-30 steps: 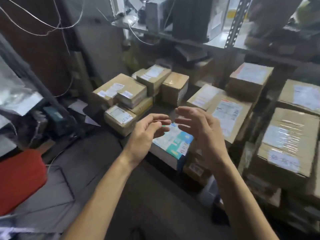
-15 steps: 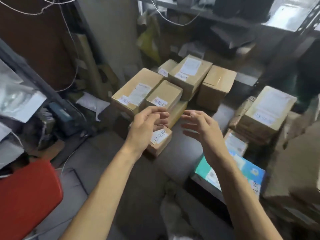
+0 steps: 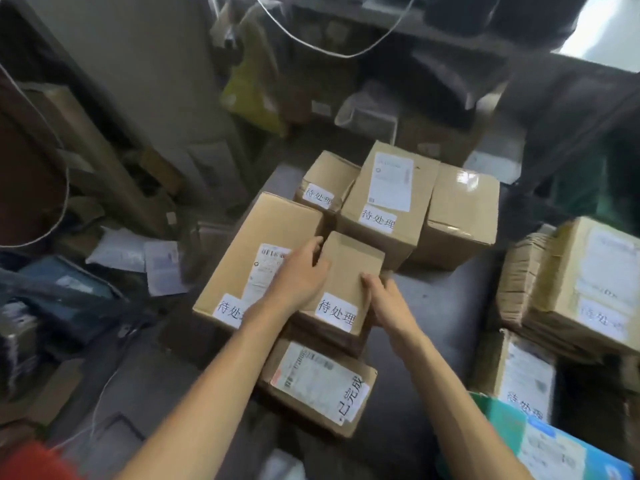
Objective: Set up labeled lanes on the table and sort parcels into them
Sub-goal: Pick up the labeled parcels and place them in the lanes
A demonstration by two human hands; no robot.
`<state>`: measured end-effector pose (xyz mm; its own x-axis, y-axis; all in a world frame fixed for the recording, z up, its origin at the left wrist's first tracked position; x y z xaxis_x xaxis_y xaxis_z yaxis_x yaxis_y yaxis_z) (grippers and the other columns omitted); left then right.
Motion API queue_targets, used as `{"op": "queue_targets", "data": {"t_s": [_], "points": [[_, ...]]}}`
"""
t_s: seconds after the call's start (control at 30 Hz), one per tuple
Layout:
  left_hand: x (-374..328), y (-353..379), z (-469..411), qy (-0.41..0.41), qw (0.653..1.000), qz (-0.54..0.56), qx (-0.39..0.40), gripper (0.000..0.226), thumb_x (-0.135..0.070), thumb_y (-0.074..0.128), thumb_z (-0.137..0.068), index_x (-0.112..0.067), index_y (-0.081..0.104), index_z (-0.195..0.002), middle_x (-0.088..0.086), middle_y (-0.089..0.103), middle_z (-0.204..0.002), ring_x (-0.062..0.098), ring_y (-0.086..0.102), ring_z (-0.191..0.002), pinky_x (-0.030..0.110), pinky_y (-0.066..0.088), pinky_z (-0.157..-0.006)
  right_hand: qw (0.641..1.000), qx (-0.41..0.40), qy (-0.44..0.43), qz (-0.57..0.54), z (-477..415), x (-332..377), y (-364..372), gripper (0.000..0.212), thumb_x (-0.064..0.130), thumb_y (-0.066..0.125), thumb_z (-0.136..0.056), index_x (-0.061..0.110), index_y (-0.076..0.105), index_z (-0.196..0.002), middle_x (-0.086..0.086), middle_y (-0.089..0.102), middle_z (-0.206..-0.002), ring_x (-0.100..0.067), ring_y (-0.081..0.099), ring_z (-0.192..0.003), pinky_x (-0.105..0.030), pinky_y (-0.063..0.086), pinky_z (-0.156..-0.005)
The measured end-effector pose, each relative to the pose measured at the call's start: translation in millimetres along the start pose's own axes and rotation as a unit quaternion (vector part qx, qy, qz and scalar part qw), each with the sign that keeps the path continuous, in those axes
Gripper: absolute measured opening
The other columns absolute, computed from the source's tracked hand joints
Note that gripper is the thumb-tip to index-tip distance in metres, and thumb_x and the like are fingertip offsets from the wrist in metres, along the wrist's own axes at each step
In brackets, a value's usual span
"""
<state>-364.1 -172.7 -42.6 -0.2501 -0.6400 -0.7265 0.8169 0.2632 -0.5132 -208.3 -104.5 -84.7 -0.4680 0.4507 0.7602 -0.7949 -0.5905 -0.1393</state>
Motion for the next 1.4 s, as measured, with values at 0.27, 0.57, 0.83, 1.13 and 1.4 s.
{"op": "queue_targets", "data": {"t_s": [0.27, 0.57, 0.83, 1.13, 1.4], "points": [[-12.5, 17.7, -23.4, 0.068, 0.996, 0.034, 0.037, 0.054, -0.03, 0.05, -0.092, -0.008, 0.047, -0.142, 0.013, 0.05, -0.141, 0.029, 0.04, -0.135, 0.042, 0.029, -0.117, 0.98, -0.165, 0.045, -0.098, -3.4, -29.0, 38.7, 0.089, 0.099, 0.04, -0.07, 0.043, 0.052, -0.139, 0.0, 0.053, -0.138, -0.026, 0.051, -0.131, -0.052, 0.042, -0.112], [-13.8, 8.3, -15.1, -0.016, 0.979, 0.144, 0.142, 0.024, -0.028, 0.047, -0.099, -0.017, 0.05, -0.121, 0.008, 0.048, -0.132, 0.02, 0.049, -0.115, 0.04, 0.04, -0.104, 0.972, -0.118, -0.065, -0.191, 38.9, -1.4, 34.7, 0.047, 0.055, 0.055, -0.099, 0.043, 0.045, -0.143, 0.015, 0.064, -0.136, -0.007, 0.061, -0.126, -0.037, 0.046, -0.109], [-50.6, 36.0, 50.3, 0.07, 0.97, 0.123, 0.197, 0.044, -0.033, 0.061, -0.081, -0.027, 0.049, -0.123, 0.005, 0.05, -0.13, 0.02, 0.056, -0.113, 0.035, 0.048, -0.09, 0.957, -0.189, -0.104, -0.197, 113.0, -17.9, -15.4, 0.047, 0.023, 0.055, -0.105, 0.044, 0.034, -0.141, 0.008, 0.065, -0.126, -0.013, 0.071, -0.103, -0.027, 0.06, -0.08], [-105.7, 93.8, 184.7, -0.038, 0.856, 0.346, 0.382, 0.046, -0.034, 0.056, -0.095, 0.0, 0.064, -0.124, 0.027, 0.072, -0.111, 0.038, 0.072, -0.092, 0.046, 0.06, -0.083, 0.907, -0.213, -0.224, -0.286, 252.1, -33.3, -99.0, 0.079, 0.025, 0.077, -0.078, 0.034, 0.044, -0.149, -0.01, 0.069, -0.123, -0.027, 0.075, -0.099, -0.036, 0.06, -0.075], [-168.9, 149.6, 278.9, 0.03, 0.832, 0.349, 0.429, 0.058, -0.037, 0.056, -0.089, -0.004, 0.057, -0.137, 0.028, 0.069, -0.116, 0.038, 0.072, -0.089, 0.049, 0.06, -0.084, 0.875, -0.24, -0.307, -0.288, 339.6, -52.4, -182.7, 0.071, 0.026, 0.073, -0.081, 0.031, 0.048, -0.148, -0.011, 0.07, -0.128, -0.036, 0.07, -0.111, -0.051, 0.058, -0.091]]}}
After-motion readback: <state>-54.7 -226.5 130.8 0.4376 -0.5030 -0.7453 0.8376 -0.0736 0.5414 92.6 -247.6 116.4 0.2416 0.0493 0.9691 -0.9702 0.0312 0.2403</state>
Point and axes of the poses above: each hand's wrist, its own z-axis away from the middle knuckle, its own y-axis out of the palm, x = y × z, the point moved 2 cm from there along -z, towards the middle knuckle
